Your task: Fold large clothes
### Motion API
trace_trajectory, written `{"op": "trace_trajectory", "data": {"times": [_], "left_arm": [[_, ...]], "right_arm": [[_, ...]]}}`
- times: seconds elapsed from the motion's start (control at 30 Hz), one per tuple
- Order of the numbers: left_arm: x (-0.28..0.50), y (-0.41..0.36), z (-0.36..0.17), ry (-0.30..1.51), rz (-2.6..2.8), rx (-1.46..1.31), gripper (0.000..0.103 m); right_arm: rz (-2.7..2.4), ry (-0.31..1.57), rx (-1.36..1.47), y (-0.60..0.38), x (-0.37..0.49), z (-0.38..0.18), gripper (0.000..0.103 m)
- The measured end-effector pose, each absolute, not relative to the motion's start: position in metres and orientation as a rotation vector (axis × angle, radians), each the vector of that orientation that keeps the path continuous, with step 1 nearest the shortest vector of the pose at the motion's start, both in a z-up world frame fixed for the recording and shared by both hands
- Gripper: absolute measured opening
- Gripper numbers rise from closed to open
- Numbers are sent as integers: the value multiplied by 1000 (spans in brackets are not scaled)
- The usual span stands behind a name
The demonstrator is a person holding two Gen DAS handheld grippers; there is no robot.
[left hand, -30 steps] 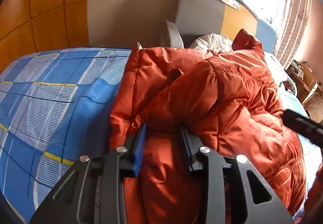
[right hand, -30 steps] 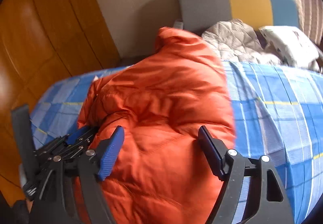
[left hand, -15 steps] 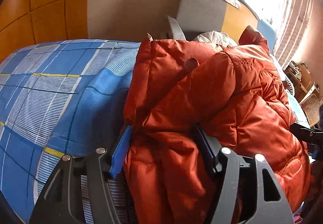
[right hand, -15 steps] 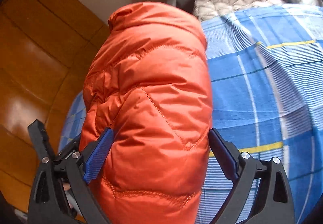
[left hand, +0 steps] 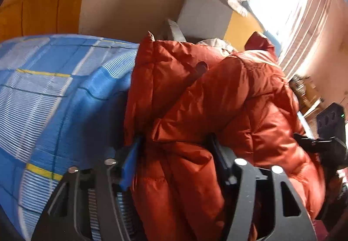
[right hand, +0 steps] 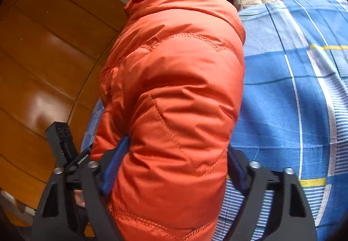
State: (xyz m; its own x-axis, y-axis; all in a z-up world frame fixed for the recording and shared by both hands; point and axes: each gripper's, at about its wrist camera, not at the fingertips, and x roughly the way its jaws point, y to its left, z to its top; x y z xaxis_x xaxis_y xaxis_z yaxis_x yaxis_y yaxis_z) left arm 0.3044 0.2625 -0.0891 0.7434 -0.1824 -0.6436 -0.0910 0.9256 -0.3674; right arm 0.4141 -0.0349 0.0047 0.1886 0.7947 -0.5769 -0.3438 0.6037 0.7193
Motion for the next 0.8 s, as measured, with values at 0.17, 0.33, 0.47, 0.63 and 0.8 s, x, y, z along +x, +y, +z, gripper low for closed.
{"op": "trace_trajectory", "data": {"times": [0.17,0.33,0.47,0.63,0.8], "left_arm": [[301,269,-91,698,-132,-479,30],[300,265,-77,669,-174,-507,20],[299,252,-58,649,-212,-492,18],[294,227,-31,626,-259,-460,17],[291,186,-2,608,-324,-422,17]], "right_arm": [[844,1084,446,-28,412,23,50],[827,1043,434,-31,404,42,42],[819,996,438,-45,392,61,39],[812,937,439,-66,378,86,37],[781,866,431,-112,356,116,36]]}}
